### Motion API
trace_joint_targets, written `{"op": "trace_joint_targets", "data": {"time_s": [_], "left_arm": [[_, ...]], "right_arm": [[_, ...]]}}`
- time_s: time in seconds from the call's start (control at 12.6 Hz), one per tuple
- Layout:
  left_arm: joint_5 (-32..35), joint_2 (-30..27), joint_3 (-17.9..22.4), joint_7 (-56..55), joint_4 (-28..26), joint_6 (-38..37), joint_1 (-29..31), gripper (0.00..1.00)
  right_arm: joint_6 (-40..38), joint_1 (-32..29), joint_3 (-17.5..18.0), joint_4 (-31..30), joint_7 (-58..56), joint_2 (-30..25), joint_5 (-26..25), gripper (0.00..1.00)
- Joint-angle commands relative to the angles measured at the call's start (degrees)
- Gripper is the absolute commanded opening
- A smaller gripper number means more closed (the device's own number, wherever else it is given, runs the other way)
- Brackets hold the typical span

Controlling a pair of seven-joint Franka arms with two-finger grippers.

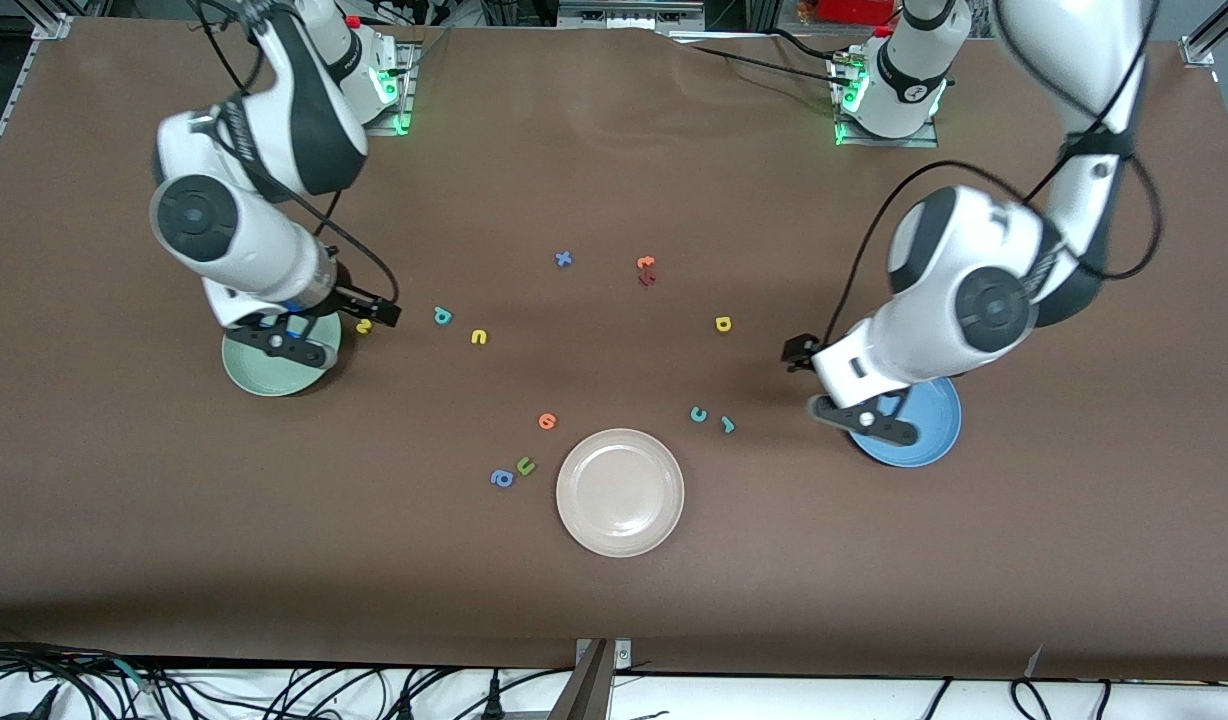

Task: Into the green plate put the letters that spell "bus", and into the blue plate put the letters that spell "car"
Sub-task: 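Move the right gripper to teal p while the left gripper approaches yellow a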

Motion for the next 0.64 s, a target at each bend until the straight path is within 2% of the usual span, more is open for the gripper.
{"op": "trace_joint_targets", "data": {"time_s": [0.0, 0.16, 0.24, 0.56], "left_arm": [[-1.19, 1.28, 0.51, -3.35, -3.56, 5.32, -4.57, 0.99], [-1.19, -0.65, 0.42, -7.24, -12.00, 13.32, -6.95, 0.99], [-1.19, -1.18, 0.25, -7.94, -15.08, 15.96, -7.40, 0.99], [-1.28, -1.71, -1.16, -8.04, -27.03, 27.47, -7.75, 0.99]], "right_arm": [[11.02, -0.36, 0.42, -12.18, 1.65, -2.40, 0.04, 0.99], [23.74, -0.36, 3.05, -19.74, 5.32, -0.91, 0.04, 0.99], [28.77, -0.36, 3.76, -21.43, 6.48, 0.92, 0.04, 0.99], [35.84, -0.36, 4.82, -21.71, 7.36, 6.55, 0.04, 0.99]]}}
